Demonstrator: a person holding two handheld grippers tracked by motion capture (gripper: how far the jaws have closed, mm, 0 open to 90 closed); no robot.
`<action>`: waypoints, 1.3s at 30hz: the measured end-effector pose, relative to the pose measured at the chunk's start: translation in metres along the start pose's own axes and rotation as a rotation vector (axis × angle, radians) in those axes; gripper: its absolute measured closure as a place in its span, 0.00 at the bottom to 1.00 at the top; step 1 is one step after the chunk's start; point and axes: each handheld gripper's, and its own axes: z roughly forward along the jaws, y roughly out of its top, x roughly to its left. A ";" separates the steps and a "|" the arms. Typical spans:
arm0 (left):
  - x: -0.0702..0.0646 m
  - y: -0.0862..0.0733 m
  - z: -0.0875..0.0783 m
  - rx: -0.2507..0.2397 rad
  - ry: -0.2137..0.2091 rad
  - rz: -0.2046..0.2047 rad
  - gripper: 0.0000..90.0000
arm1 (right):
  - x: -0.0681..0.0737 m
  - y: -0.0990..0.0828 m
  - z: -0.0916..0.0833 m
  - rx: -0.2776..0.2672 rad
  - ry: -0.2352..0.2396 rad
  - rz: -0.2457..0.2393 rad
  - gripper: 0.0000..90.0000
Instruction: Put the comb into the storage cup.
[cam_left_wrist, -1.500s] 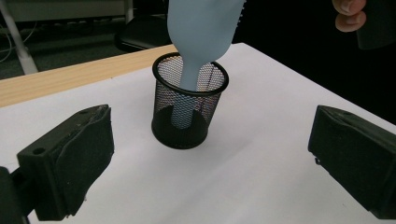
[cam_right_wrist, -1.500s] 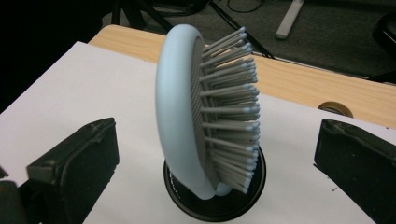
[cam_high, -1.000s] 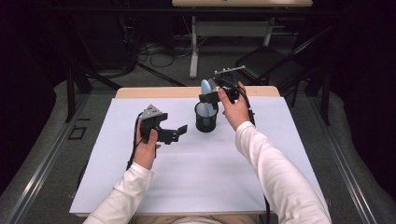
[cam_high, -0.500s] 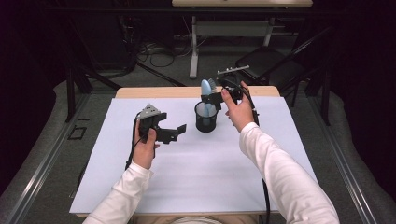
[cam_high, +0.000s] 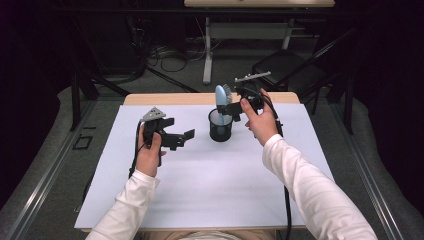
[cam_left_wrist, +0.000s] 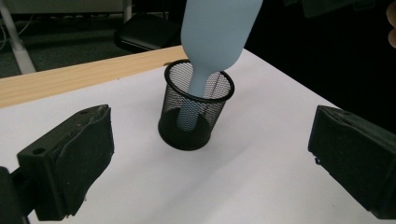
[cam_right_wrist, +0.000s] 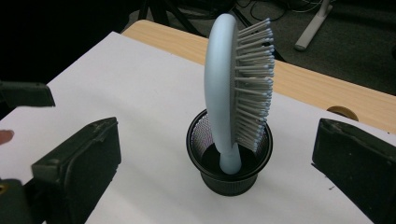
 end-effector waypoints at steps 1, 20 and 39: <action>0.002 0.001 -0.001 -0.006 0.004 -0.005 0.01 | 0.001 -0.001 0.000 0.002 0.002 -0.004 0.01; 0.015 0.008 -0.029 -0.011 0.023 -0.045 0.01 | 0.023 -0.029 -0.011 0.003 0.070 -0.072 0.01; 0.011 0.009 -0.033 0.019 -0.006 -0.028 0.01 | 0.028 -0.073 -0.028 -0.066 0.119 -0.101 0.02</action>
